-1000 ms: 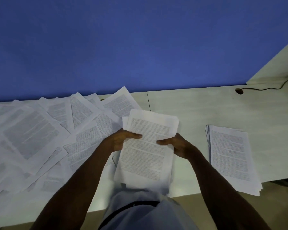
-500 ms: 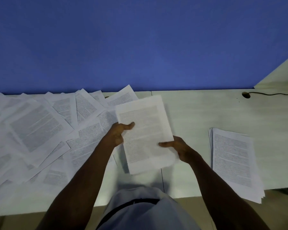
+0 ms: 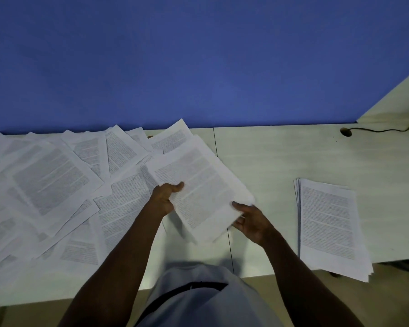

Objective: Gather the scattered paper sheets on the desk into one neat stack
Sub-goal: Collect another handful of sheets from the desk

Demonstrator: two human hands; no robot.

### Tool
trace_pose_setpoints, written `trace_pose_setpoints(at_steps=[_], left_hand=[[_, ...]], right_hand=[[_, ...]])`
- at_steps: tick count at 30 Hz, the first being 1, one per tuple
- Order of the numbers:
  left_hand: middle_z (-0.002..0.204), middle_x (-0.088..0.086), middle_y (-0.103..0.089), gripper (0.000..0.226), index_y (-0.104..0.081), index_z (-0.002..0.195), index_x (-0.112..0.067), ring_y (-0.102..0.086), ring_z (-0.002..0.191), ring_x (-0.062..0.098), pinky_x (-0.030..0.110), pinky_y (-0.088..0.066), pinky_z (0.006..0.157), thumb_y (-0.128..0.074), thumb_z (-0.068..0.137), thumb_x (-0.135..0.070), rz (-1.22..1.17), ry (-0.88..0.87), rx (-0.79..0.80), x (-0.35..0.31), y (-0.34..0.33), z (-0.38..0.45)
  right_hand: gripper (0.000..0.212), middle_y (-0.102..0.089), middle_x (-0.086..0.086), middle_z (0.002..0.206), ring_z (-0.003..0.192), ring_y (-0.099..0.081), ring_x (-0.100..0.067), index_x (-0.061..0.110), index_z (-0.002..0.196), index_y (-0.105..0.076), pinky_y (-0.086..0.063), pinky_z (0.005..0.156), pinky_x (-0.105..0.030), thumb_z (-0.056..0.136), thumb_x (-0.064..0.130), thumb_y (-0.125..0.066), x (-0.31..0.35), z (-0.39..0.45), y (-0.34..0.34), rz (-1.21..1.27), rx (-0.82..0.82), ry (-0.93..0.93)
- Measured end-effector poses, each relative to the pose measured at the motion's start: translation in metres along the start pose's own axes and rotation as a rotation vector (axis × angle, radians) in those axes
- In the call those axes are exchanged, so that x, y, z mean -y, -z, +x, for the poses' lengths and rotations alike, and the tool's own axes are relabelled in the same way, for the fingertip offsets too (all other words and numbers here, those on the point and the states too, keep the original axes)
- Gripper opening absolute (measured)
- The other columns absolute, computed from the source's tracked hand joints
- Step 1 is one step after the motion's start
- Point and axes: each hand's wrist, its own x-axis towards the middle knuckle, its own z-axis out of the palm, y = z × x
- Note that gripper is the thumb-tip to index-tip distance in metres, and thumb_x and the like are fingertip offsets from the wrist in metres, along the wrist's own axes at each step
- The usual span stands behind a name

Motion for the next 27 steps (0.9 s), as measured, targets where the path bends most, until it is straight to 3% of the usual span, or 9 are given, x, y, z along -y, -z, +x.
trace_pose_setpoints(at_steps=[5, 7, 9, 11, 14, 16, 18, 22, 27], left_hand=[[0.128, 0.022, -0.065, 0.052, -0.062, 0.129, 0.002, -0.063, 0.118, 0.038, 0.057, -0.054, 0.093, -0.076, 0.079, 0.006, -0.013, 0.034, 0.074, 0.008, -0.012, -0.007], [0.126, 0.02, -0.067, 0.05, -0.063, 0.127, -0.001, -0.067, 0.112, 0.035, 0.054, -0.057, 0.088, -0.076, 0.079, 0.004, 0.028, 0.007, 0.11, -0.002, -0.004, -0.017], [0.112, 0.017, -0.073, 0.027, -0.066, 0.117, -0.004, -0.074, 0.094, 0.03, 0.048, -0.061, 0.075, -0.065, 0.09, 0.0, 0.056, -0.019, 0.139, -0.027, 0.009, -0.032], [0.103, 0.014, -0.074, 0.018, -0.067, 0.111, -0.007, -0.076, 0.083, 0.028, 0.045, -0.062, 0.069, -0.061, 0.094, -0.008, 0.126, -0.03, 0.158, -0.06, 0.031, -0.038], [0.111, 0.015, -0.073, 0.033, -0.066, 0.118, -0.011, -0.072, 0.096, 0.033, 0.049, -0.056, 0.086, -0.072, 0.087, -0.022, 0.414, 0.036, 0.188, -0.091, 0.044, -0.049], [0.108, 0.016, -0.073, 0.037, -0.067, 0.117, -0.012, -0.067, 0.101, 0.034, 0.047, -0.052, 0.091, -0.076, 0.082, -0.018, 0.596, 0.111, 0.216, -0.085, 0.035, -0.055], [0.103, 0.014, -0.074, 0.034, -0.067, 0.117, -0.011, -0.066, 0.098, 0.031, 0.042, -0.052, 0.084, -0.074, 0.083, -0.01, 0.706, 0.127, 0.228, -0.073, 0.024, -0.06], [0.116, 0.018, -0.071, 0.051, -0.062, 0.13, -0.005, -0.069, 0.103, 0.034, 0.047, -0.058, 0.082, -0.075, 0.081, -0.007, 0.486, 0.123, 0.27, -0.06, 0.038, -0.053], [0.123, 0.022, -0.068, 0.038, -0.062, 0.124, -0.002, -0.066, 0.113, 0.04, 0.053, -0.059, 0.085, -0.071, 0.088, -0.008, 0.244, 0.064, 0.347, -0.017, 0.004, -0.053]], right_hand=[[0.049, -0.068, -0.018, 0.132, 0.122, -0.064, -0.041, 0.007, 0.129, -0.066, -0.056, 0.094, -0.057, 0.083, -0.008, -0.074, -0.018, 0.008, -0.019, 0.053, -0.06, 0.113], [0.057, -0.063, -0.021, 0.138, 0.131, -0.056, -0.045, 0.005, 0.135, -0.06, -0.049, 0.102, -0.066, 0.082, -0.01, -0.075, -0.021, 0.006, -0.015, 0.032, -0.015, 0.154], [0.061, -0.059, -0.024, 0.142, 0.134, -0.053, -0.046, 0.006, 0.139, -0.057, -0.043, 0.106, -0.071, 0.083, -0.007, -0.076, -0.02, -0.001, -0.006, -0.017, 0.048, 0.153], [0.059, -0.057, -0.025, 0.143, 0.133, -0.053, -0.045, 0.007, 0.139, -0.056, -0.045, 0.106, -0.068, 0.085, -0.005, -0.076, -0.017, -0.009, 0.005, -0.071, 0.08, 0.115], [0.058, -0.059, -0.024, 0.141, 0.129, -0.058, -0.043, 0.005, 0.138, -0.056, -0.052, 0.101, -0.06, 0.085, -0.001, -0.076, -0.011, -0.017, 0.004, -0.135, 0.141, 0.048], [0.057, -0.063, -0.023, 0.137, 0.123, -0.063, -0.04, 0.005, 0.137, -0.057, -0.056, 0.094, -0.054, 0.083, 0.001, -0.076, -0.008, -0.019, -0.011, -0.16, 0.172, 0.029], [0.058, -0.064, -0.022, 0.135, 0.119, -0.065, -0.04, 0.006, 0.137, -0.057, -0.057, 0.09, -0.051, 0.083, 0.004, -0.077, -0.009, -0.019, -0.023, -0.17, 0.165, 0.033], [0.059, -0.06, -0.024, 0.141, 0.126, -0.06, -0.044, 0.007, 0.14, -0.056, -0.053, 0.099, -0.06, 0.085, 0.009, -0.078, -0.015, -0.023, -0.016, -0.111, 0.047, 0.093], [0.054, -0.059, -0.024, 0.142, 0.13, -0.057, -0.045, 0.006, 0.143, -0.054, -0.045, 0.103, -0.071, 0.092, 0.001, -0.069, -0.025, -0.028, 0.0, 0.144, -0.072, 0.237]])
